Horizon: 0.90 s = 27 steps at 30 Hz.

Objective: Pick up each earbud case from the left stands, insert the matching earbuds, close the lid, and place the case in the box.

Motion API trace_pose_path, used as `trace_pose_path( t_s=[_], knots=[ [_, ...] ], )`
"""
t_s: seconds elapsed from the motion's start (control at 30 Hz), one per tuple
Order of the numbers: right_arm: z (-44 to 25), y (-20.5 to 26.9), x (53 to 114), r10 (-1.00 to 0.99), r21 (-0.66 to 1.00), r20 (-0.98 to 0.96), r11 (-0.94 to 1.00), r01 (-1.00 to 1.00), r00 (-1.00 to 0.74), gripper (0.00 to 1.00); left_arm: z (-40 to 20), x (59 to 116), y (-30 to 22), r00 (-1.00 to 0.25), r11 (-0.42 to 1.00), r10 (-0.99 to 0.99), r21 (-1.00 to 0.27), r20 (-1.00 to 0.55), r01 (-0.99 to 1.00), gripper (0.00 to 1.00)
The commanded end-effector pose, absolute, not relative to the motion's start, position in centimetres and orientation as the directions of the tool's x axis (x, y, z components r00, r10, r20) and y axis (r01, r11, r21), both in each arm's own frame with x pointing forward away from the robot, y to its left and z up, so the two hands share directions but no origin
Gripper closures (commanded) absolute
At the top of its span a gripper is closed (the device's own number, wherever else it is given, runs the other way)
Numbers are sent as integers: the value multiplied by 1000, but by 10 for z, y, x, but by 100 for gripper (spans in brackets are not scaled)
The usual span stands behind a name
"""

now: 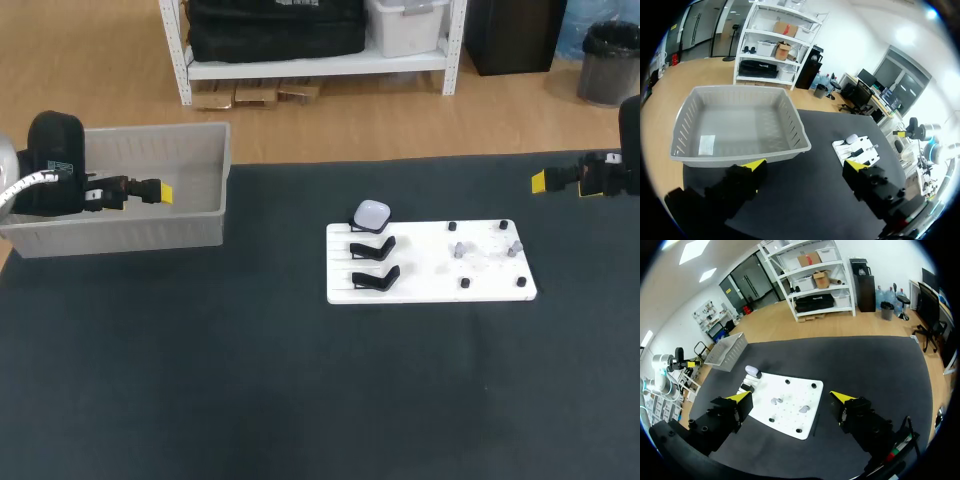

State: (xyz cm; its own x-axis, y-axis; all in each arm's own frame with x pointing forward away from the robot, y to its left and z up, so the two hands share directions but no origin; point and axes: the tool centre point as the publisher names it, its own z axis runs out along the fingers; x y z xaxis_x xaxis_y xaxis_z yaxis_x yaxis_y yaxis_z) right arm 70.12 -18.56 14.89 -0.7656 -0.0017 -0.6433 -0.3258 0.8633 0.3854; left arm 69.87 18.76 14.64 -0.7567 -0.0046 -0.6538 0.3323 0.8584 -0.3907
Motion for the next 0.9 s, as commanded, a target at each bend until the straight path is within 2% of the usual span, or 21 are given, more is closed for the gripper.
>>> trace_pose_path(
  t_s=[0.03,0.6,0.67,0.7,0.8,0.87,0.9],
  knots=[
    [149,-186,701,-1,386,-643,863,-325,-766,0,149,699,185,-764,865,-1,-384,-645,323,0],
    [149,-186,701,-1,386,-643,863,-325,-766,0,149,699,185,-764,865,-1,-384,-645,323,0],
    [149,-186,701,-1,386,-643,863,-325,-766,0,156,703,185,-629,767,47,-375,-776,520,0],
    [149,-186,701,-1,386,-643,863,-325,-766,0,159,703,184,-537,687,104,-330,-837,648,0],
    [149,-186,701,-1,386,-643,863,-325,-766,0,165,699,182,-261,494,252,-108,-932,863,0],
    [149,-186,701,-1,386,-643,863,-325,-766,0,169,694,183,-80,323,242,2,-967,947,0],
    [149,-186,701,-1,386,-643,863,-325,-766,0,170,693,182,-37,283,258,39,-965,958,0]
  ],
)
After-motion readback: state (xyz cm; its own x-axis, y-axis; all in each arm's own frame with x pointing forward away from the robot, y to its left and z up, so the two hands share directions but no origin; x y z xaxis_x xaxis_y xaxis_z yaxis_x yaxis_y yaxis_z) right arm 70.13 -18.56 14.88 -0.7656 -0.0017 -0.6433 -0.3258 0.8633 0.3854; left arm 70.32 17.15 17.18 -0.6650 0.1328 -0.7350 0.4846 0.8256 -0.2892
